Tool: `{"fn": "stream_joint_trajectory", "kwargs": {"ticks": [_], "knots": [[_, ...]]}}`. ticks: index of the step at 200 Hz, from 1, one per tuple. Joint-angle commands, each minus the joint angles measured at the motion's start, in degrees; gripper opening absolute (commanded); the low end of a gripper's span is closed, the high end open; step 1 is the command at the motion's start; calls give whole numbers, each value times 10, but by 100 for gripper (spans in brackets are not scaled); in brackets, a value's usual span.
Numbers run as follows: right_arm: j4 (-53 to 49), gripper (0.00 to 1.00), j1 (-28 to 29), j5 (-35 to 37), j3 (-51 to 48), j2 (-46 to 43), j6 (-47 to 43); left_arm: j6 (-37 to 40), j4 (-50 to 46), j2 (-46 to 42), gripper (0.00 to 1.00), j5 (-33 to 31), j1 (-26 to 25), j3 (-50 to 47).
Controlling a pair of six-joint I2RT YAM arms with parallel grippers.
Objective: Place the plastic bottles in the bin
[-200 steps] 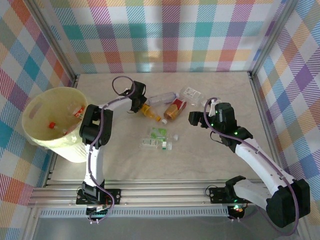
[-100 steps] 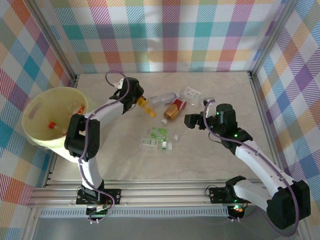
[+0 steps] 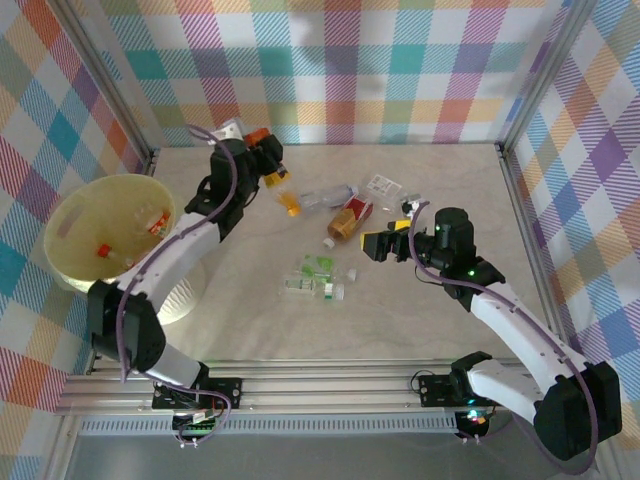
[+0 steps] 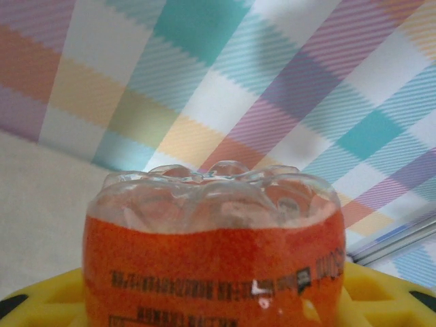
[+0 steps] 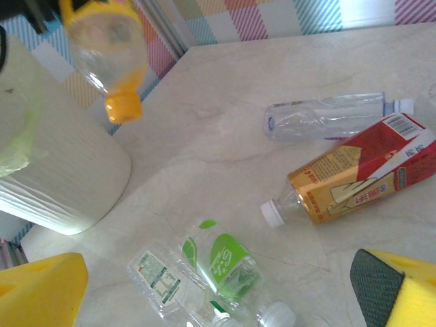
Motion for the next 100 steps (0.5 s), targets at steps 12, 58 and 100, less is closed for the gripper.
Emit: {"fn": "stream_joint_trajectory", "kwargs": {"ticks": [12, 58, 100], "knots": [[24, 100, 11, -33, 14, 28, 3, 60, -28, -87, 54, 25, 6, 5], [54, 100, 21, -21, 24, 42, 1, 165, -132, -173, 54, -41, 7, 54], [60, 100, 24, -23, 26, 59, -2, 239, -239, -233, 54, -117, 29, 104]]}}
